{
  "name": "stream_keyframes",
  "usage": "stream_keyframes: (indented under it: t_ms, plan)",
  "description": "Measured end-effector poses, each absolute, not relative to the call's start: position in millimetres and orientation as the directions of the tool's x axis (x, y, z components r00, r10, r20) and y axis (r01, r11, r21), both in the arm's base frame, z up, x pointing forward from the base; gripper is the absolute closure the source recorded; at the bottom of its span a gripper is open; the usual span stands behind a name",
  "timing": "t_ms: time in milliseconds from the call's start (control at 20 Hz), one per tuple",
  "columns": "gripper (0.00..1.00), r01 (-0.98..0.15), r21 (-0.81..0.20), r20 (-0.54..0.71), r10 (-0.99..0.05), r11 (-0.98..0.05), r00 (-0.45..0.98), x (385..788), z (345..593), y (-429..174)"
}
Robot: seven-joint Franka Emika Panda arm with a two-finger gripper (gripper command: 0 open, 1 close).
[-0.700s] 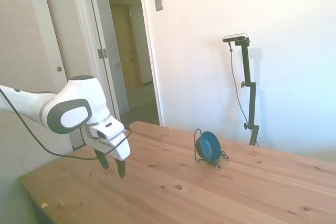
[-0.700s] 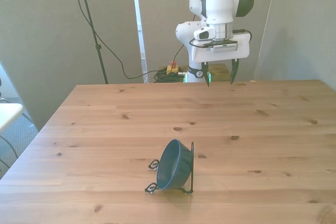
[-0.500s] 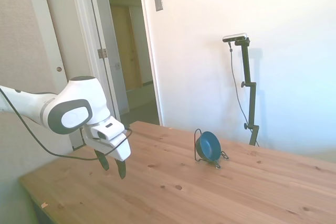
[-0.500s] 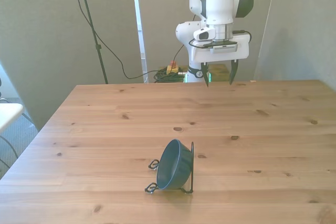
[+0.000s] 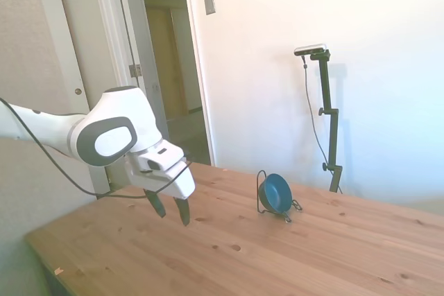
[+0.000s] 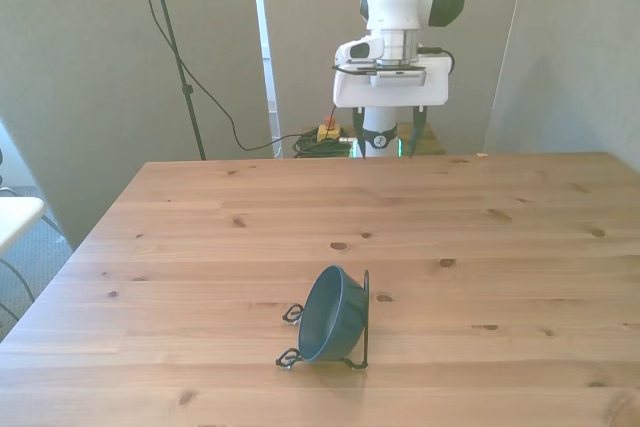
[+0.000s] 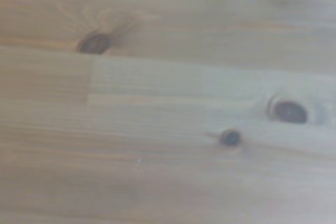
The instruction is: Unload the bowl
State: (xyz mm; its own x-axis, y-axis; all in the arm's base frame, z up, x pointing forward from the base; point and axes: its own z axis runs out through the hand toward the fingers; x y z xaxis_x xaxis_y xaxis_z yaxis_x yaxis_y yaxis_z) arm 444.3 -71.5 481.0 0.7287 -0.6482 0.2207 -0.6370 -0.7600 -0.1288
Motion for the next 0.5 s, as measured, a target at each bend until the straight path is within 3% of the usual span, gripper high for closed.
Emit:
stream_keyframes:
  t_ms: [250,500]
  plan:
    - [0.00,-0.553,-0.161,0.268,-0.576,-0.817,0.772,486,504,-97]
    - [0.00,-0.580,-0.184,0.265,-0.608,-0.794,0.748,548,518,-130]
